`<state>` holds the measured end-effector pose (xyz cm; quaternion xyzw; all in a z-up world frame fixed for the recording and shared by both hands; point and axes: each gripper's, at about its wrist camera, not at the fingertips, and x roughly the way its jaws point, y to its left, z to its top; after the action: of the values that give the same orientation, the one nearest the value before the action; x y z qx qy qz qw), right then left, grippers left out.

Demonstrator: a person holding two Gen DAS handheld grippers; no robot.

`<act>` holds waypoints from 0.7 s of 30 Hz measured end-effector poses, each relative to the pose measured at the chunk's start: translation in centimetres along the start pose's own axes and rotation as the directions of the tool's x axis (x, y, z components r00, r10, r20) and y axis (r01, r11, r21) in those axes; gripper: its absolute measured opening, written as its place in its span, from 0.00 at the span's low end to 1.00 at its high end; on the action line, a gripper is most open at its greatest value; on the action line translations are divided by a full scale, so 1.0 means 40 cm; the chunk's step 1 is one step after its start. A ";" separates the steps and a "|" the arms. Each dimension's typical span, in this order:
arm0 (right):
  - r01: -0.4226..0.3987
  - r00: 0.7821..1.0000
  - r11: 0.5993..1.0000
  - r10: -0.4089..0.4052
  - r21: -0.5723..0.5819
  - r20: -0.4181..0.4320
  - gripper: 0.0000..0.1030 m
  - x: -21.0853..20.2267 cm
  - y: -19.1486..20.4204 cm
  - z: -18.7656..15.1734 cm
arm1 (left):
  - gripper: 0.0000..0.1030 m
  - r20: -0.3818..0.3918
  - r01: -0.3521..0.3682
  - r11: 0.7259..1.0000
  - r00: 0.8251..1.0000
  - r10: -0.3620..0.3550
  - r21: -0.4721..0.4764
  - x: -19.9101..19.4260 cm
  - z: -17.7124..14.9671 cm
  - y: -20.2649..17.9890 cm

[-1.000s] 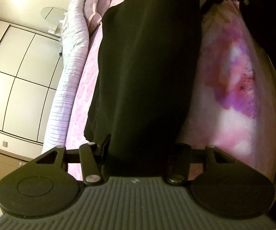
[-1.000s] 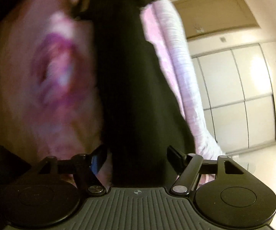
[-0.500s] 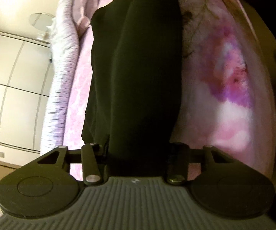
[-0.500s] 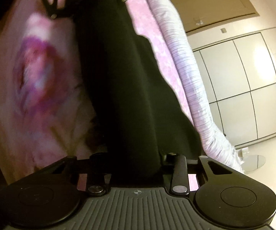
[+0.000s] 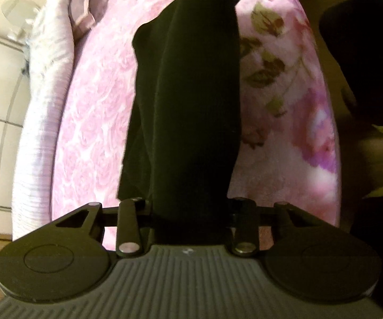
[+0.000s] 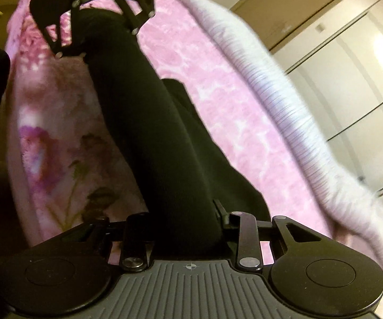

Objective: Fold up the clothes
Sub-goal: 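Carry the hanging jacket with both grippers over to the stack of jeans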

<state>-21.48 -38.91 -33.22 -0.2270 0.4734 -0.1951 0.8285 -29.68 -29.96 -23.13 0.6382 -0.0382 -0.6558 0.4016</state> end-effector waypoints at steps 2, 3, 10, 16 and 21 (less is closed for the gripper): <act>-0.045 0.999 0.999 0.045 -0.001 -0.020 0.30 -0.054 -0.038 0.008 | 0.32 -0.029 0.035 0.999 0.999 -0.035 -0.020 -0.043 0.025 0.035; -0.062 0.998 0.998 0.062 -0.002 -0.031 0.30 -0.092 -0.057 0.017 | 0.32 -0.039 0.050 0.998 0.998 -0.051 -0.029 -0.069 0.046 0.061; -0.180 0.978 0.984 0.180 0.014 -0.104 0.30 -0.336 -0.213 0.052 | 0.31 -0.068 0.146 0.988 0.986 -0.149 -0.047 -0.297 0.203 0.148; -0.125 0.974 0.987 0.141 0.100 -0.176 0.30 -0.477 -0.349 -0.029 | 0.31 -0.009 0.177 0.984 0.984 -0.177 0.009 -0.362 0.406 0.215; -0.018 0.965 0.984 0.064 0.178 -0.254 0.30 -0.569 -0.452 -0.108 | 0.30 0.075 0.157 0.981 0.983 -0.166 0.113 -0.351 0.560 0.277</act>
<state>-38.06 -42.34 -9.19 -0.1166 0.5632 -0.2462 0.7801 -45.74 -39.69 -1.47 0.6314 -0.0382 -0.7096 0.3104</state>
